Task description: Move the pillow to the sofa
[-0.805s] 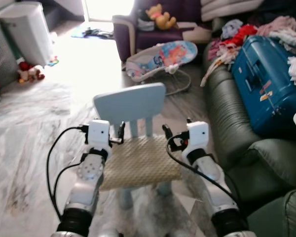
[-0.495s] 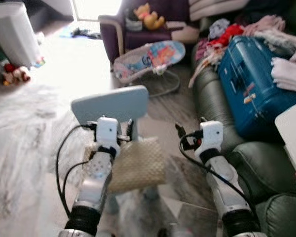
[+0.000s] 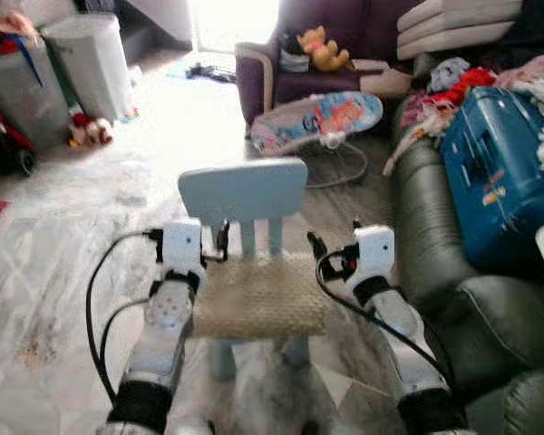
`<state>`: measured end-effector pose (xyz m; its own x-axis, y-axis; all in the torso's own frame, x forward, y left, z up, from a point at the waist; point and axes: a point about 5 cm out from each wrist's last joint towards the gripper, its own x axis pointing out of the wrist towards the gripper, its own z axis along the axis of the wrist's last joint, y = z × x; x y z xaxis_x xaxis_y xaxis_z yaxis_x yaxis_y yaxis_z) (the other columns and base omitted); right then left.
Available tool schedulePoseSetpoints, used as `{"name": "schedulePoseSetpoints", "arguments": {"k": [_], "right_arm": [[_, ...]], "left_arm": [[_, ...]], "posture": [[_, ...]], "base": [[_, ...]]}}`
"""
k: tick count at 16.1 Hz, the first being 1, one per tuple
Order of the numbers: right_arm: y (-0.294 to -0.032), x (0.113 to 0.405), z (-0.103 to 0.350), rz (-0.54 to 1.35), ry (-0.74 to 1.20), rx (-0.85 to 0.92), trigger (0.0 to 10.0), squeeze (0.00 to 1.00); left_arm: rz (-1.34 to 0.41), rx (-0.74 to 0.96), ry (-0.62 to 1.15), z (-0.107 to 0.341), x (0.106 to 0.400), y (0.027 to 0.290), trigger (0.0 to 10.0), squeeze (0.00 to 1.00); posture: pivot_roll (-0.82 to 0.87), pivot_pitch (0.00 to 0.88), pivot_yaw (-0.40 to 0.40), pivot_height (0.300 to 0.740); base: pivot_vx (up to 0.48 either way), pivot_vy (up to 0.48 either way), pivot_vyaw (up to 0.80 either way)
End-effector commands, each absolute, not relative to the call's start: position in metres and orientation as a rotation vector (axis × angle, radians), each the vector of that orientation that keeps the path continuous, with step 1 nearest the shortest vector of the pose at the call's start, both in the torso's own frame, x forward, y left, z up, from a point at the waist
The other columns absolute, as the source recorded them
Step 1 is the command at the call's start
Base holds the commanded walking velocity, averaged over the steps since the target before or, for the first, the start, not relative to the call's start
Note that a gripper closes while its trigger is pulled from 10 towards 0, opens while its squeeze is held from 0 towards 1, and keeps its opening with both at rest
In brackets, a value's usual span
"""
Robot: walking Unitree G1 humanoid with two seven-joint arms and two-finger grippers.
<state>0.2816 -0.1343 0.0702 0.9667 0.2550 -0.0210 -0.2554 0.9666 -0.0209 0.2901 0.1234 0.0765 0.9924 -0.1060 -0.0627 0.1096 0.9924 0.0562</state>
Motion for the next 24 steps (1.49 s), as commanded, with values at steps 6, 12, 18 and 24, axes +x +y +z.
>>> {"name": "schedulePoseSetpoints", "arguments": {"k": [6, 12, 18, 24], "right_arm": [[-0.134, 0.285, 0.074, 0.257, 0.005, -0.031, 10.0, 0.00], [-0.151, 0.267, 0.065, 0.234, 0.038, -0.028, 10.0, 0.00], [-0.148, 0.266, 0.064, 0.235, 0.043, -0.031, 10.0, 0.00], [-0.144, 0.261, 0.061, 0.245, 0.050, -0.032, 10.0, 0.00]], "left_arm": [[-0.122, 0.062, 0.054, 0.079, 0.292, 0.126, 10.0, 0.00], [-0.085, 0.093, 0.089, 0.070, 0.273, 0.148, 10.0, 0.00], [-0.099, 0.091, 0.087, 0.073, 0.275, 0.146, 10.0, 0.00], [-0.104, 0.081, 0.093, 0.073, 0.275, 0.142, 10.0, 0.00]], "posture": [[0.00, 0.000, -0.010, 0.740], [0.01, 0.000, -0.008, 0.740], [0.01, 0.000, -0.002, 0.740], [0.00, 0.000, -0.003, 0.740]], "base": [[0.135, 0.000, 0.00], [0.102, 0.000, 0.00], [0.371, 0.000, 0.00], [0.391, 0.000, 0.00]]}}
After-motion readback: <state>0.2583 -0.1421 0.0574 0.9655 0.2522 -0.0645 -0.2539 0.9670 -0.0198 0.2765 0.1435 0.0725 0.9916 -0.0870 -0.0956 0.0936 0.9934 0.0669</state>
